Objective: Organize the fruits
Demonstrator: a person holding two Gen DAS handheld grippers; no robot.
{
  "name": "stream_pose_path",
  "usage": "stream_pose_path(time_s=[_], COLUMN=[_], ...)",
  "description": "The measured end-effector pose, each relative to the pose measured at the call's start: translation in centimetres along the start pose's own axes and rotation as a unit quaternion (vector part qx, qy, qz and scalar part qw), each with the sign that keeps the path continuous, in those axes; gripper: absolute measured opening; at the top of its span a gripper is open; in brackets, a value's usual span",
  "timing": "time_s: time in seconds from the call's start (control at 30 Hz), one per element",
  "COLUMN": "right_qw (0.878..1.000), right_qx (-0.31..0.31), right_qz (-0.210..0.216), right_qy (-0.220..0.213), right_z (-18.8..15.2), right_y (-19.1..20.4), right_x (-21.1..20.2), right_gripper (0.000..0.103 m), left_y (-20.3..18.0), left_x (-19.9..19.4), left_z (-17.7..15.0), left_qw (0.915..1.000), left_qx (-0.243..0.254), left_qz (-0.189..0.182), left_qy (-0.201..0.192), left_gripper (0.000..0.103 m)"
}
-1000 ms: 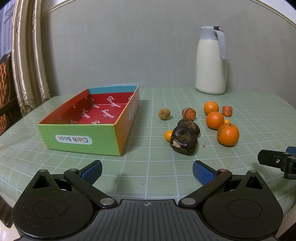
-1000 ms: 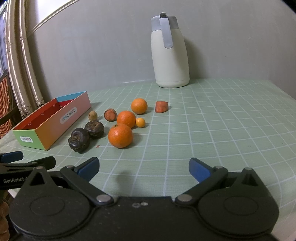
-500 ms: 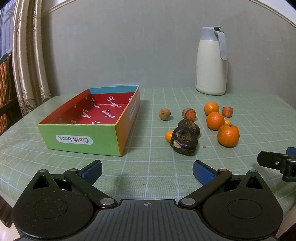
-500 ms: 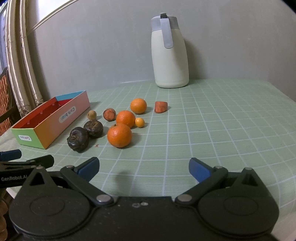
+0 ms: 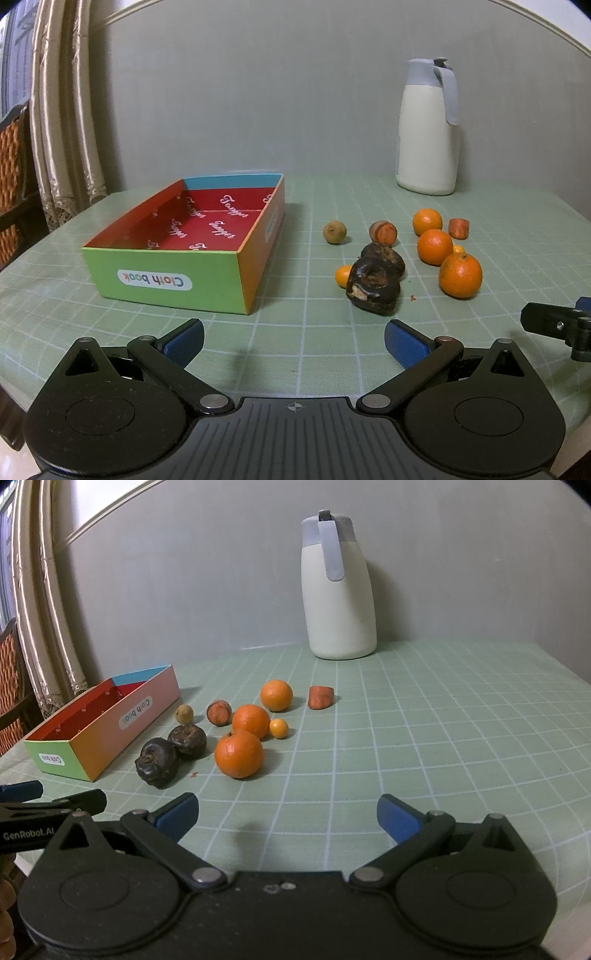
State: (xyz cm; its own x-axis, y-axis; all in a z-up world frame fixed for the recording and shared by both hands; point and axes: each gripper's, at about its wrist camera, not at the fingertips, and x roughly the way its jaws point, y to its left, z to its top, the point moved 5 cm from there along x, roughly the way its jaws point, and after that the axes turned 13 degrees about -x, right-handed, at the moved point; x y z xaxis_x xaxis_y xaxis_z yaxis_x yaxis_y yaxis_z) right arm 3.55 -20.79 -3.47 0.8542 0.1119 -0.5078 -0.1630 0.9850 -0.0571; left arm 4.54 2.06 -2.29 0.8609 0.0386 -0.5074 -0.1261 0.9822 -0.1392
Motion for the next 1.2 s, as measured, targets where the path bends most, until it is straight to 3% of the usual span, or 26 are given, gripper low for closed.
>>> stream_pose_path(time_s=[0.73, 1.0, 1.2], right_qw=[0.999, 0.998, 0.996], right_qx=[0.039, 0.049, 0.068], right_qz=[-0.009, -0.017, -0.034], right_qy=[-0.014, -0.027, -0.046], right_z=[0.3, 0.2, 0.2], right_y=[-1.4, -2.5, -3.8], right_x=[-0.7, -1.2, -1.8], right_gripper=[0.103, 0.103, 0.103], left_y=[-0.6, -2.4, -4.0], left_x=[0.0, -0.5, 0.0], left_z=[-0.5, -0.4, -0.1], left_qw=[0.9998, 0.997, 0.9948], left_qx=[0.02, 0.069, 0.094], left_qz=[-0.001, -0.017, -0.028], left_qy=[-0.006, -0.03, -0.026], left_gripper=[0.103, 0.103, 0.103])
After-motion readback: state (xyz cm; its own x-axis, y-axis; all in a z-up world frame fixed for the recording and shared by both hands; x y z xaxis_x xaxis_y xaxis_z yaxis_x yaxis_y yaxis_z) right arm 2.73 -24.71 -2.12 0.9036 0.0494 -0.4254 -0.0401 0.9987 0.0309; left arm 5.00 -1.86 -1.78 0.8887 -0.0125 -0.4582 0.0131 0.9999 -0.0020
